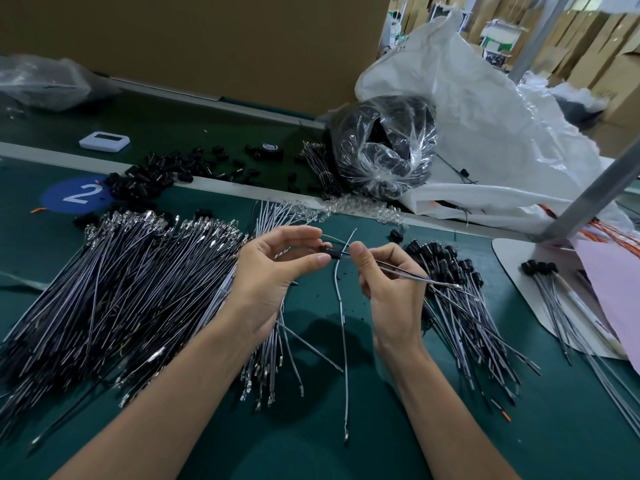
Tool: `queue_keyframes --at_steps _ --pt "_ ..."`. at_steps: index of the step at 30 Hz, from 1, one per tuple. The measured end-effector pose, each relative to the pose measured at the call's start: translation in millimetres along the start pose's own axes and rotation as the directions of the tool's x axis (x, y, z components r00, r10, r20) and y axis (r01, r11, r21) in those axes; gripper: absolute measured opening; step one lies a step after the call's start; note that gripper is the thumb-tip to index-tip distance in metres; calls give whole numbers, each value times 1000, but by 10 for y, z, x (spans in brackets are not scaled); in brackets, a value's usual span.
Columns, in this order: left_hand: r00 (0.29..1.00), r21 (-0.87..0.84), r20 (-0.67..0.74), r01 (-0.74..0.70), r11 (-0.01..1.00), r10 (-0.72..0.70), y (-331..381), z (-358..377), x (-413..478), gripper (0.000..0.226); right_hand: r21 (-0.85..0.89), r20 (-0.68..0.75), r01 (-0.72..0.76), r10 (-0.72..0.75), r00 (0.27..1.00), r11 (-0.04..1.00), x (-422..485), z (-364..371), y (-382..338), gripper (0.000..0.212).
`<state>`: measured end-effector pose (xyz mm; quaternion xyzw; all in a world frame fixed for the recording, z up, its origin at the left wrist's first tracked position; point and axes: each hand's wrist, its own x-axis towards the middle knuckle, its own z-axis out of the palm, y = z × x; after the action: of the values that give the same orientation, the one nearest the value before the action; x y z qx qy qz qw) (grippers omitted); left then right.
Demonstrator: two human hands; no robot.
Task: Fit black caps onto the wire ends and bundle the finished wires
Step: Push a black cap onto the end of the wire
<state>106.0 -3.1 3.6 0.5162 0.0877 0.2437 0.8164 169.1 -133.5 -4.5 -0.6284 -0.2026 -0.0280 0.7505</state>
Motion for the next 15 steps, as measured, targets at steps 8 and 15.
queue_keyframes --at_steps 8,15 --pt "997 -51 -73 28 998 -31 26 -40 24 38 46 -119 -20 25 993 999 33 -32 -18 26" --pt "997 -34 -74 18 999 -21 22 -55 24 37 33 -94 -30 33 995 999 20 -33 -24 31"
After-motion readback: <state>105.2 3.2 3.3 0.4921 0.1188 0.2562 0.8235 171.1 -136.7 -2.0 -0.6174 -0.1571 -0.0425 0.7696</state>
